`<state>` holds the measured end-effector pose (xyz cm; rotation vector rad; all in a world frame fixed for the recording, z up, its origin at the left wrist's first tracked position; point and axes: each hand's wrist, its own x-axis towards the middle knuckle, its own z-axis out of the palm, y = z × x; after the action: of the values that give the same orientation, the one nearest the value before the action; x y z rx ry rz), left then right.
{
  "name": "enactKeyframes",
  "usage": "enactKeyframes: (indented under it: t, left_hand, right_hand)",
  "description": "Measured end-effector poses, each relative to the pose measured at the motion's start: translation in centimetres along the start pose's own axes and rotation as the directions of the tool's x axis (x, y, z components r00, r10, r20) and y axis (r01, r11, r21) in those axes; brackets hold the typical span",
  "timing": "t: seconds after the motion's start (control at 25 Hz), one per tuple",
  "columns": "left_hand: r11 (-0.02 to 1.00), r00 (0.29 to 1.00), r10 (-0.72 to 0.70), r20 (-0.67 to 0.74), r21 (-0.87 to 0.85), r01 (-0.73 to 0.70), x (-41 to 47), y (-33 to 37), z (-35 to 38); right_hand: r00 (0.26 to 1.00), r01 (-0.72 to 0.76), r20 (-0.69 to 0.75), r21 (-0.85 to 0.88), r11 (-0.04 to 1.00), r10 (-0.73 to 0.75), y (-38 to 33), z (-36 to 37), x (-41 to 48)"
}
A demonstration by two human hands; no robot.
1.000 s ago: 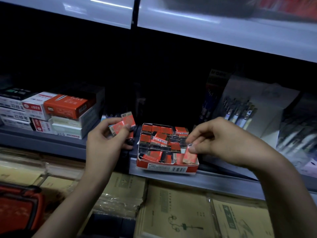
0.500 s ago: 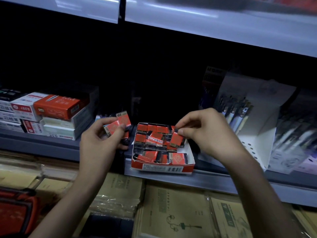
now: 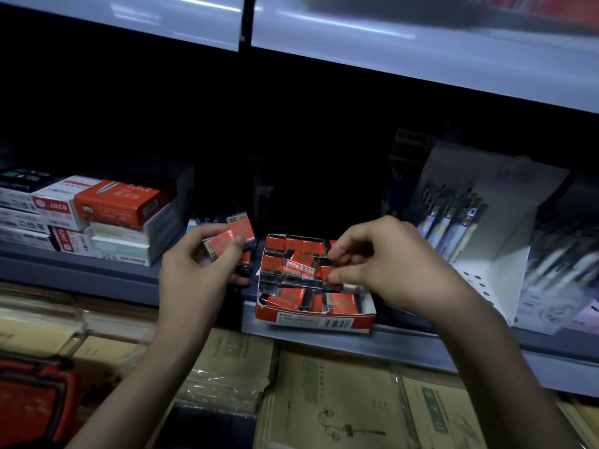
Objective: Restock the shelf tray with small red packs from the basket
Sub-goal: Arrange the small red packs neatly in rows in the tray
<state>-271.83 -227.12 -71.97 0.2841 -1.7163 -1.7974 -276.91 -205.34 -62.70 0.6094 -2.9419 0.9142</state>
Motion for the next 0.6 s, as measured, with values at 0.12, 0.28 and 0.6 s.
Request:
enactKeyframes:
  t: [0.12, 0.28, 0.6]
  left_hand:
    - [1.0, 1.0, 0.0, 0.001, -0.003, 0.0, -0.1, 0.1, 0.0]
    - [1.0, 1.0, -0.004, 0.016, -0.013, 0.004, -0.2, 0.3, -0.2]
    - [1.0, 1.0, -0.008, 0.011, -0.005, 0.008, -0.2, 0.2, -0.2]
  right_hand:
    - [0.999, 0.006, 0.037, -0.105, 0.994, -0.002, -0.5, 0.8, -0.4]
    - [1.0, 0.006, 0.011, -0.053, 0.999, -0.006, -0.6, -0.7, -0.8]
    - [0.959, -0.126, 0.194, -0.354, 0.927, 0.205, -1.4, -0.7, -1.4]
